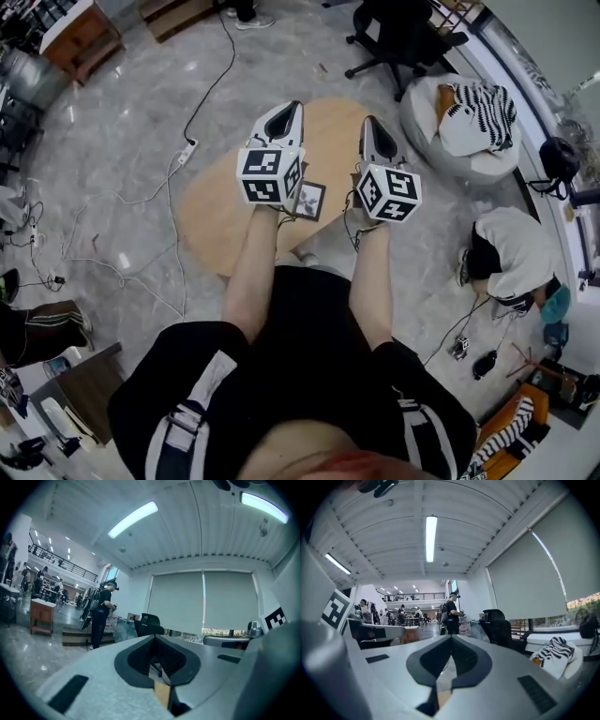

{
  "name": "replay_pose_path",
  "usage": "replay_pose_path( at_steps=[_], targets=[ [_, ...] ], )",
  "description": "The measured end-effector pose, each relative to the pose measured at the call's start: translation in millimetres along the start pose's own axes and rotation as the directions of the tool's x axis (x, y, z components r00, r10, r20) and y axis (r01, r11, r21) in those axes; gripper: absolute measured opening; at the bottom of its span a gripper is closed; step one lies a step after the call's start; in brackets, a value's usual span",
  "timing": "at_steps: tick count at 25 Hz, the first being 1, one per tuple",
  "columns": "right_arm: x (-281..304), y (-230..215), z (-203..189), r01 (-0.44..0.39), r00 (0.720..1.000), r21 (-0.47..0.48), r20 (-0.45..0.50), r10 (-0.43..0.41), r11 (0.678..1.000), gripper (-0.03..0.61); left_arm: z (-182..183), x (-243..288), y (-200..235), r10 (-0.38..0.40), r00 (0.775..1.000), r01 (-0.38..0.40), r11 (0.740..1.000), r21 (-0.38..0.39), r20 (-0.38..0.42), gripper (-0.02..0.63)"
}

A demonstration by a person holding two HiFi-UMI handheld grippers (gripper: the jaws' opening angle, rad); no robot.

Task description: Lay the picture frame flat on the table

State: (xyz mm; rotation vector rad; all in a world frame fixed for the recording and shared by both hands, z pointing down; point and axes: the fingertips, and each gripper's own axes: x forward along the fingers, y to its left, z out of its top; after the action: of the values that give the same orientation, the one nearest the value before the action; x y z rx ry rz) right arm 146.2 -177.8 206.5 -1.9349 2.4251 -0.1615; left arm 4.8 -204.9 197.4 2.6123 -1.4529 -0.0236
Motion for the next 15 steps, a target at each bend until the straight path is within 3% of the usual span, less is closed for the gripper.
replay_pose_path(
  at_steps=[15],
  targets=[
    [2.4, 3.1, 14.0, -0.002, 1.000, -0.045, 0.013, 0.002, 0.999, 0.011, 17.4, 11.7, -10.9, -0.056, 0.998, 0.056, 0.998, 0.008, 0.024, 0.009]
  ],
)
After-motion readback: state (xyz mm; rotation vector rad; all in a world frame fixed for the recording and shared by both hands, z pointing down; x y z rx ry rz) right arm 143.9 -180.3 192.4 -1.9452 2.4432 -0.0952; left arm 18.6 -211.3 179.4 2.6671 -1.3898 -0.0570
